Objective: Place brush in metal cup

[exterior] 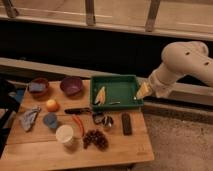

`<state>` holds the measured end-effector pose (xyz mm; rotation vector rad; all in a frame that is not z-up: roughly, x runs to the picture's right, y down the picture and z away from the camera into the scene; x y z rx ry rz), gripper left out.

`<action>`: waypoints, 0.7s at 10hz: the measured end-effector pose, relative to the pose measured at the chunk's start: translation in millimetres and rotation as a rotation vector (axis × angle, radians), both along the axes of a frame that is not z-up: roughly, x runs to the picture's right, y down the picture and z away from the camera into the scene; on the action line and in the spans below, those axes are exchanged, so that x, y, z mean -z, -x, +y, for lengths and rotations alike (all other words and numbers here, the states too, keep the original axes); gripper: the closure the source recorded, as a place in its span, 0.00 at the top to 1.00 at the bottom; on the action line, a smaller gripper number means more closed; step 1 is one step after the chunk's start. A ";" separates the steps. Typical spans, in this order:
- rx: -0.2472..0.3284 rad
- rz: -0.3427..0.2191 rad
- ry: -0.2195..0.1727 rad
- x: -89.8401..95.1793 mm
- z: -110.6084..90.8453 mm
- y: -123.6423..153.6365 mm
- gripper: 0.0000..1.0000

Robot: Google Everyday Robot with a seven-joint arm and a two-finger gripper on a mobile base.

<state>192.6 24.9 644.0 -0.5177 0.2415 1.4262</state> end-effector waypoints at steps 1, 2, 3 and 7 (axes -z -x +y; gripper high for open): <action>0.028 -0.012 -0.008 -3.5 -3.8 16.9 0.65; 0.076 -0.035 -0.018 -10.0 -9.0 45.1 0.65; 0.109 -0.058 -0.021 -14.8 -12.0 68.3 0.65; 0.220 -0.163 -0.015 -35.1 -16.5 146.1 0.65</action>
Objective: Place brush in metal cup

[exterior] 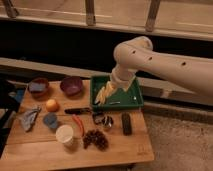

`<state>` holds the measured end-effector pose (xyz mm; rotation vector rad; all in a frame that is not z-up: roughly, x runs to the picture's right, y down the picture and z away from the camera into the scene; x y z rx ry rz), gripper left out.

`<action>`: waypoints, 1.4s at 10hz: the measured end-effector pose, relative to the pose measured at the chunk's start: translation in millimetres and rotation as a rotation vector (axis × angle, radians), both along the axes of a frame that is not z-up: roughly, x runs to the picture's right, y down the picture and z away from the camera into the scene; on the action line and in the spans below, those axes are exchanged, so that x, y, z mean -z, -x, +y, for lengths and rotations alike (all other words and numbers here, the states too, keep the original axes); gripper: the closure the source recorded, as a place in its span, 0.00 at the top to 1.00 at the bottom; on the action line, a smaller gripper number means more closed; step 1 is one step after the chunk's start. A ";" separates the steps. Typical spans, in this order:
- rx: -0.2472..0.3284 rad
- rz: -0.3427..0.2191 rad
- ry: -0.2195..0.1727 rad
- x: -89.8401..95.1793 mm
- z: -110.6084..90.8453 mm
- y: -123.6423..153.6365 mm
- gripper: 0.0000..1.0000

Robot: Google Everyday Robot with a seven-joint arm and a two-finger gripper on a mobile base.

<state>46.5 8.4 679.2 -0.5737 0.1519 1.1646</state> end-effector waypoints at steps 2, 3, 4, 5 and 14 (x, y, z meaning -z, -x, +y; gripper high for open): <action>0.025 -0.042 0.004 -1.8 -0.8 19.6 0.65; 0.022 -0.037 0.004 -2.0 -0.8 16.1 0.65; 0.024 -0.039 0.004 -1.9 -0.7 17.6 0.65; 0.026 -0.041 0.005 -1.7 -0.2 19.8 0.65; 0.189 -0.113 0.021 -39.7 23.7 95.6 0.65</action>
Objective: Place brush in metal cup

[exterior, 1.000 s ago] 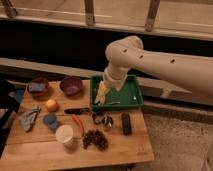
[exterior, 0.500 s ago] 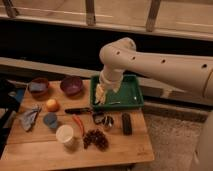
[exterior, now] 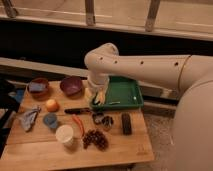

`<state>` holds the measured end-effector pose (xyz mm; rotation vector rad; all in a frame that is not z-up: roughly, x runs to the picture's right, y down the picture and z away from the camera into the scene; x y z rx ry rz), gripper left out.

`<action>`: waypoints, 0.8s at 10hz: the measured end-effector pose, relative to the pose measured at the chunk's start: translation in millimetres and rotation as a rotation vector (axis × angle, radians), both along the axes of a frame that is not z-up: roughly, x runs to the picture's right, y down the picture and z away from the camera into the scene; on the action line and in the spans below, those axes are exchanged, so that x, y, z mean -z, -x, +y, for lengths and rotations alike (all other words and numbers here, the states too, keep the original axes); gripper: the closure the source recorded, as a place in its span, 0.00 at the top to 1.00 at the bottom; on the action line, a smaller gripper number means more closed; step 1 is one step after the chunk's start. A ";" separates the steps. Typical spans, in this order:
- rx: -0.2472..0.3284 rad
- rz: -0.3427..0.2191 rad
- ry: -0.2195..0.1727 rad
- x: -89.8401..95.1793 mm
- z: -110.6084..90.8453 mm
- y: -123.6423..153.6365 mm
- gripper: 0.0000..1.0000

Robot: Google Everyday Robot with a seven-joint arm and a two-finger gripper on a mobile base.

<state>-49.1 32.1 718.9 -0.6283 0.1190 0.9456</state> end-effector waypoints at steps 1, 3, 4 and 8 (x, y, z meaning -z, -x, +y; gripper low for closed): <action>0.031 -0.027 -0.006 -2.9 1.5 18.1 0.65; 0.050 -0.058 -0.018 -8.9 0.4 41.9 0.65; 0.045 -0.085 -0.036 -8.0 -2.6 59.5 0.65; 0.040 -0.091 -0.048 -7.9 -5.9 64.5 0.65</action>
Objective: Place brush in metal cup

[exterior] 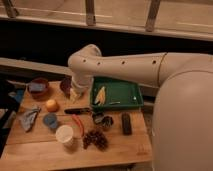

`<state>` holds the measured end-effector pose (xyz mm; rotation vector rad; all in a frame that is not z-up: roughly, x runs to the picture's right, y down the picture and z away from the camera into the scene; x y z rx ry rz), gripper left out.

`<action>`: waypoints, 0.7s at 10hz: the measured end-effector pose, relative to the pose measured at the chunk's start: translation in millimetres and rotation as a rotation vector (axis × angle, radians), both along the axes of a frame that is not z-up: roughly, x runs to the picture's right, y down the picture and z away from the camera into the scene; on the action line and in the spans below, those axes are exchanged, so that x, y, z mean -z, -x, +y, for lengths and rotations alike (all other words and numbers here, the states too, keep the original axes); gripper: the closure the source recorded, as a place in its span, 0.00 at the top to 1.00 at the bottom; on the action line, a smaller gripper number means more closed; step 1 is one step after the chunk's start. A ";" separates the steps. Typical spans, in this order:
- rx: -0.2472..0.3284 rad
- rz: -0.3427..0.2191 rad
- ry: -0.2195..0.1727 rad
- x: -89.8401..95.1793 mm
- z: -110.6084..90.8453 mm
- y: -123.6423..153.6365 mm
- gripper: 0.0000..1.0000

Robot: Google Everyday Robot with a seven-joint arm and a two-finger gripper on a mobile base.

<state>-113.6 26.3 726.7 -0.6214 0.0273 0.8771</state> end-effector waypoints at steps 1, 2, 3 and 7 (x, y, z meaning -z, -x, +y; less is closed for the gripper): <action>0.003 -0.004 0.001 0.6 0.6 2.7 0.65; 0.006 -0.003 0.001 0.1 0.9 2.5 0.65; 0.023 -0.012 -0.002 -4.7 3.7 9.8 0.65; 0.107 -0.043 -0.012 -39.5 15.2 55.9 0.65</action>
